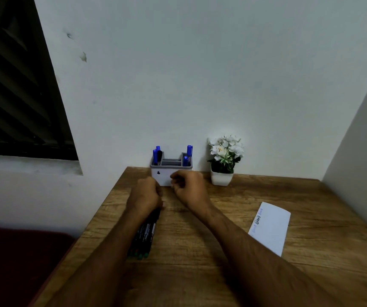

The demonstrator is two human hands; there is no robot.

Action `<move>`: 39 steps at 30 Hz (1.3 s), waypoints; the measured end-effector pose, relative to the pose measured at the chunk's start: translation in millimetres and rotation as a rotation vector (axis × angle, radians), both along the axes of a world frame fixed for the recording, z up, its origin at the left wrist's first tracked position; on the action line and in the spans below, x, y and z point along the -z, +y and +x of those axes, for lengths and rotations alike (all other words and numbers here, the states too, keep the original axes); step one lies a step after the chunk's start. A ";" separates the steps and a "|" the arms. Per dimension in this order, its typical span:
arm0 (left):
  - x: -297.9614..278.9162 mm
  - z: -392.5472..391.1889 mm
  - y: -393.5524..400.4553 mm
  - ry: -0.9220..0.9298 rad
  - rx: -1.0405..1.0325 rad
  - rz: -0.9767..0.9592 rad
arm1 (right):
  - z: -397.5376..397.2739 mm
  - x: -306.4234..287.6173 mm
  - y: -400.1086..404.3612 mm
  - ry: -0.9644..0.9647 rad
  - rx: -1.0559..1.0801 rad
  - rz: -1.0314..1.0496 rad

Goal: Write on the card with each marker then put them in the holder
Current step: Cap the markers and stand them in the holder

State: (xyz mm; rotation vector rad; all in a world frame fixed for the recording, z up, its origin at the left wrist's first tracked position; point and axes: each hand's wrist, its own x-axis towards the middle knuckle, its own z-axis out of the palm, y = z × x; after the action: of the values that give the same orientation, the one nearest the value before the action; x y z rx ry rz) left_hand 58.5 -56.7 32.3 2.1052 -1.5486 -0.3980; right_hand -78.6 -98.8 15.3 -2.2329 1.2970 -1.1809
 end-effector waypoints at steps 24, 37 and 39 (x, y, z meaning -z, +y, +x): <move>-6.5 -51.5 -0.9 0.116 0.128 -0.010 | -67.5 17.4 23.8 -0.141 0.042 0.138; -9.8 -115.2 -12.0 0.909 -0.070 -0.166 | -127.3 13.2 39.6 -0.200 0.057 0.322; -9.2 -125.8 -9.9 1.020 -0.074 -0.141 | -134.9 13.5 40.4 -0.214 0.046 0.370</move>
State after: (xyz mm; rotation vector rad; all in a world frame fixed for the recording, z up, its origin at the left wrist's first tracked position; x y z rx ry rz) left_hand -67.3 -66.5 41.5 1.4297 -0.8437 -1.0811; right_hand -213.5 -58.4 1.8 -1.7750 1.3567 -1.0591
